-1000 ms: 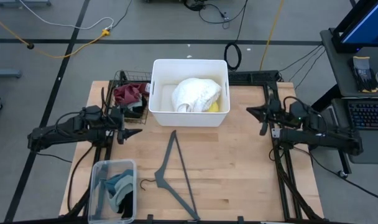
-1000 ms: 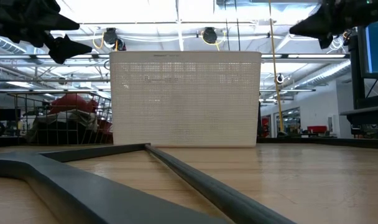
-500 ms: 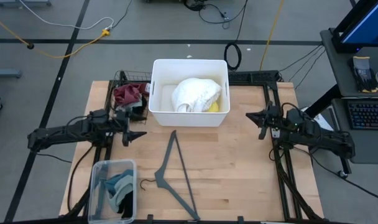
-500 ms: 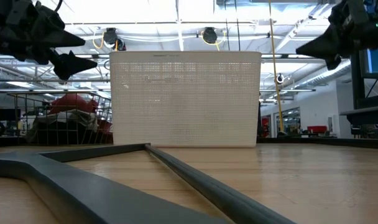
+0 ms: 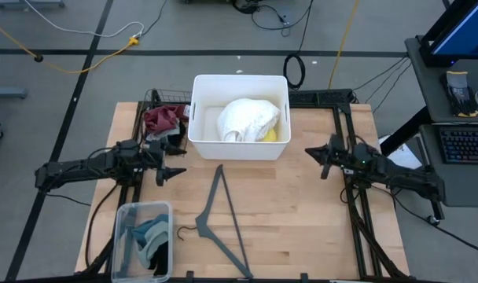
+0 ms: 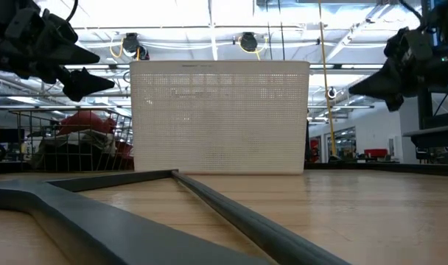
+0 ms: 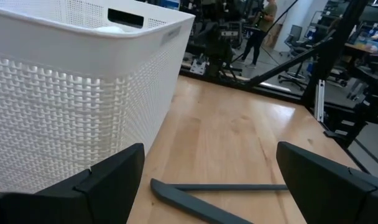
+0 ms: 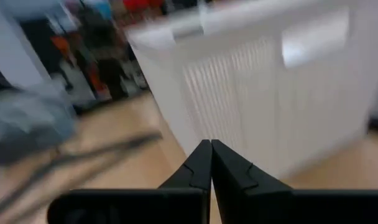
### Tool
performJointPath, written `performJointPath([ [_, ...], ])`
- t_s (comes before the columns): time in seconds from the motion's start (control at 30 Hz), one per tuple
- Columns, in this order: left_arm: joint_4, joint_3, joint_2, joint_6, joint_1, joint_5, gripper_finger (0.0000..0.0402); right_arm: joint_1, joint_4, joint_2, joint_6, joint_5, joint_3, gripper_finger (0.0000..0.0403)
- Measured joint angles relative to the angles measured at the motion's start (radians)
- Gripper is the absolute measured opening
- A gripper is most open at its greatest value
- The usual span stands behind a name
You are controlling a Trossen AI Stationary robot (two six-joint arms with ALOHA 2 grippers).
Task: Pick & Place Cloths
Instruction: Return to Home Position
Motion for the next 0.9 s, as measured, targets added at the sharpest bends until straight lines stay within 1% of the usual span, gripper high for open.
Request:
performJointPath([
  [0.07, 0.000, 0.000, 0.000, 0.002, 0.000, 0.000, 0.0365, 0.000, 0.112, -0.001, -0.020, -0.023, -0.034, 0.0001],
  [0.13, 0.000, 0.000, 0.000, 0.003, 0.000, 0.000, 0.0365, 0.000, 0.206, 0.000, -0.066, -0.091, -0.072, 0.0001],
  [0.2, -0.001, 0.000, 0.000, 0.005, 0.000, 0.000, 0.0365, 0.000, 0.247, 0.000, -0.127, -0.158, -0.108, 0.0001],
  [0.27, -0.011, 0.000, 0.001, 0.005, 0.000, -0.001, 0.0365, 0.000, 0.254, -0.002, -0.160, -0.196, -0.125, 0.0001],
  [0.47, -0.038, -0.001, 0.001, 0.004, 0.000, -0.005, 0.0365, -0.001, 0.237, 0.002, -0.164, -0.174, -0.137, 0.0001],
  [0.9, -0.035, -0.001, 0.003, 0.004, 0.000, -0.005, 0.0365, -0.001, 0.238, 0.002, -0.131, -0.177, -0.139, 0.0002],
])
